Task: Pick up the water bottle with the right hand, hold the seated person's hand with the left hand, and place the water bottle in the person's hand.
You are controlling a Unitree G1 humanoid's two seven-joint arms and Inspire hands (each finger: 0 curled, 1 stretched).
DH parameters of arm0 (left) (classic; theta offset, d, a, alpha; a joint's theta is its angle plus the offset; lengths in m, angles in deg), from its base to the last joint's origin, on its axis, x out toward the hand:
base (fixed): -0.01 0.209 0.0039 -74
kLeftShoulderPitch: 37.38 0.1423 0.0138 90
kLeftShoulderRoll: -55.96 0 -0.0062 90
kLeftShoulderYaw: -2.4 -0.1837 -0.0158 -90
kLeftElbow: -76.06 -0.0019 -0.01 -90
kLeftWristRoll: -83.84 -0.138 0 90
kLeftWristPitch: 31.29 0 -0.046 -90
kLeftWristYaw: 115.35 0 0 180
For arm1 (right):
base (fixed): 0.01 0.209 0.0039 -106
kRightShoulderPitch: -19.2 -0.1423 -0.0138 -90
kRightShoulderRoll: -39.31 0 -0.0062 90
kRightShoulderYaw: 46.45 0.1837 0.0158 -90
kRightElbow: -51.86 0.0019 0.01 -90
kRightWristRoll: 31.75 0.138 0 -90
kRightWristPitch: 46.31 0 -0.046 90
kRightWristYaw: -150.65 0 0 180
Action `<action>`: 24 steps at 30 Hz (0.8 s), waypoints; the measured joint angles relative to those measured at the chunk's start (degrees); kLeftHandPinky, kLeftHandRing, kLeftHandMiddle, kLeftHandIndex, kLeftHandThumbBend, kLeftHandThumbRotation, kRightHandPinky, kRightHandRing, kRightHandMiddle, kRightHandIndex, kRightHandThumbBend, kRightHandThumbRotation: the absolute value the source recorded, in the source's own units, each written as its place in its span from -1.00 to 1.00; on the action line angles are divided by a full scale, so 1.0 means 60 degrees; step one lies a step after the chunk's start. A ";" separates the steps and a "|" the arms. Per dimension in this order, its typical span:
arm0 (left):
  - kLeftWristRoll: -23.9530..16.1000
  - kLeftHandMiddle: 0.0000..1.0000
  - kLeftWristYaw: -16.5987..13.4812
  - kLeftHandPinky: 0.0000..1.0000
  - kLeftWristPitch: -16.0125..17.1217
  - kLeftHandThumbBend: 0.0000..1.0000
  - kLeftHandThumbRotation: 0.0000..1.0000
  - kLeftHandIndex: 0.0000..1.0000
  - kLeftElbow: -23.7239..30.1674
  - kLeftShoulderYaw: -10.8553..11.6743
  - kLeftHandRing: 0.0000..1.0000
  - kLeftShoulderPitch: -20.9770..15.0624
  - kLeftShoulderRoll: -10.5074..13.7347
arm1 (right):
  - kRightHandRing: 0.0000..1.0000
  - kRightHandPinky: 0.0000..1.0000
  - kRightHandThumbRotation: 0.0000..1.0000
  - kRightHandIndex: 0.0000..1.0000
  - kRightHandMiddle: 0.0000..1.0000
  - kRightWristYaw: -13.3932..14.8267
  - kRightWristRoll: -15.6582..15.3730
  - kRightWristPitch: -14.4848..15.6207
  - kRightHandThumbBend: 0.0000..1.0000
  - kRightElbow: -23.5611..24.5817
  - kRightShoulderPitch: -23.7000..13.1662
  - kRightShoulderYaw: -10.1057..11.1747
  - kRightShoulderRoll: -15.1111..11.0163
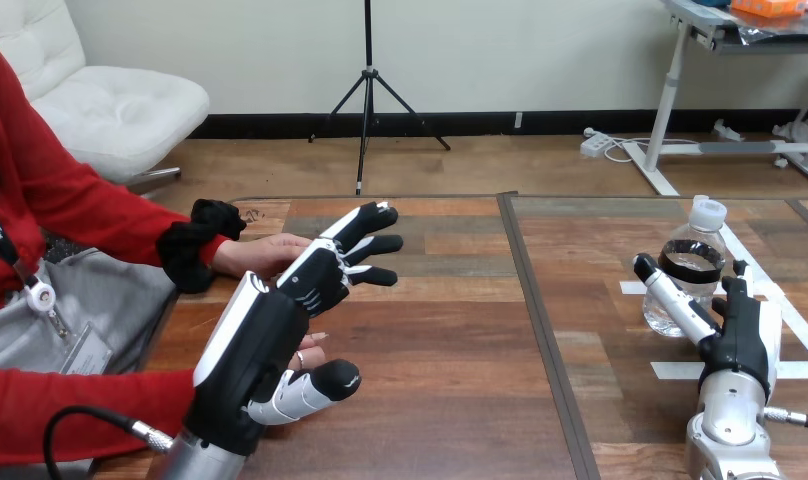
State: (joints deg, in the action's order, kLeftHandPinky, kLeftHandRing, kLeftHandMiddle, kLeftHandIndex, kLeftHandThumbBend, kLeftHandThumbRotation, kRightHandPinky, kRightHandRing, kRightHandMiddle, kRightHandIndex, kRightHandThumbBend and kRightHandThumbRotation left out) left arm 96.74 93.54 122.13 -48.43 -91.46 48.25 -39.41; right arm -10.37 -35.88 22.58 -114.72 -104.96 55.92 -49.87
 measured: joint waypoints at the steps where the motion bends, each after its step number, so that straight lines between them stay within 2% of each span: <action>1: -0.0003 0.80 -0.0001 0.47 0.0001 1.00 0.68 0.79 0.0000 0.0020 0.69 0.0001 0.0000 | 0.95 0.81 -0.02 1.00 0.99 -0.0049 0.0012 0.0000 1.00 0.0000 -0.0006 0.0016 0.0000; 12: 0.0004 0.79 -0.0001 0.47 0.0004 1.00 0.69 0.78 0.0005 0.0105 0.68 0.0038 0.0000 | 0.97 0.85 -0.01 1.00 0.99 -0.0314 0.0144 0.0028 1.00 -0.0027 -0.0062 0.0125 0.0001; 24: 0.0001 0.78 0.0019 0.47 0.0300 1.00 0.65 0.77 0.0000 0.0104 0.67 0.0138 -0.0002 | 0.89 0.75 0.08 1.00 0.94 0.0082 -0.0280 0.0301 1.00 -0.0028 -0.0194 -0.0121 -0.0033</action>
State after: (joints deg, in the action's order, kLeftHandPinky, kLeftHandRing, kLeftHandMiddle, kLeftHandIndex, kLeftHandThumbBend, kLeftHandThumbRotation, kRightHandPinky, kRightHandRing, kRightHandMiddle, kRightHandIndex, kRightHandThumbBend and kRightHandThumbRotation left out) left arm 96.75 93.65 123.93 -48.42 -90.84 49.07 -39.42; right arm -9.87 -37.56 24.38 -114.89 -106.12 55.19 -50.07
